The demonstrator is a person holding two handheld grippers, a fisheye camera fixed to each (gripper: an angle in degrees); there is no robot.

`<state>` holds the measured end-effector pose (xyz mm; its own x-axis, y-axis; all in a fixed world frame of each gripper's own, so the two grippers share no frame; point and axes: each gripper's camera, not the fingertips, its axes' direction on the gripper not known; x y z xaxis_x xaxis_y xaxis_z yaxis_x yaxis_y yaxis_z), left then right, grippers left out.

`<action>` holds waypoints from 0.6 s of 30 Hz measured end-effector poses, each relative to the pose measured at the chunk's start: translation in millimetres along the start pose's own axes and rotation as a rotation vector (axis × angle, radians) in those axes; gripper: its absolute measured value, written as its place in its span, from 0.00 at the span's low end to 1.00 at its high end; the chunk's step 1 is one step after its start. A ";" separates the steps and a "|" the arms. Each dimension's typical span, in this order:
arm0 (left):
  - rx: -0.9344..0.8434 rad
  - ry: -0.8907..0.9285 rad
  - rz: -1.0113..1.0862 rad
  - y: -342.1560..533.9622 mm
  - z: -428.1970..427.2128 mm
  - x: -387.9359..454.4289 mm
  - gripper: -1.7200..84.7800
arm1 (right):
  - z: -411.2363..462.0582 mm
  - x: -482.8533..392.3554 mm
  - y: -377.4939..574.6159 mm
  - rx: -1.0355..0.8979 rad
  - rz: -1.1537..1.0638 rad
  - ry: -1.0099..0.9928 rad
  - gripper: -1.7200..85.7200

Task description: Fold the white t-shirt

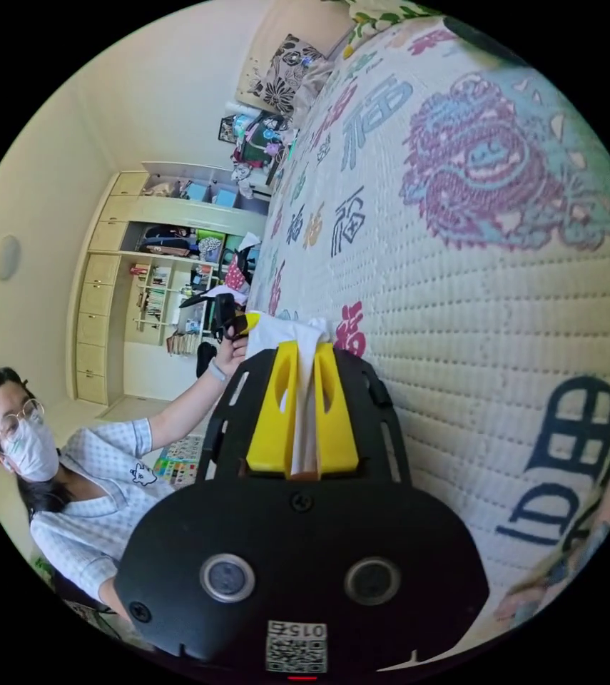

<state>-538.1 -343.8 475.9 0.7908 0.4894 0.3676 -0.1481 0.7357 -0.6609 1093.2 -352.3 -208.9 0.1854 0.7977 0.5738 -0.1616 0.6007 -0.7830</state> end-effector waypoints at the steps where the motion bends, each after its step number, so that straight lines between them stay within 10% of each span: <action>1: 0.012 0.015 0.020 -6.0 -10.0 1.5 0.04 | -7.5 -3.7 -4.3 0.011 -0.011 0.035 0.07; 18: -0.115 0.038 -0.044 99.9 -108.3 9.7 0.14 | -43.5 -7.9 59.2 -0.088 0.011 0.014 0.15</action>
<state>-481.0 -316.3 342.6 0.8174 0.4379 0.3744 -0.0450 0.6964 -0.7162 1124.3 -325.3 -270.3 0.1972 0.8030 0.5623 -0.0779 0.5846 -0.8076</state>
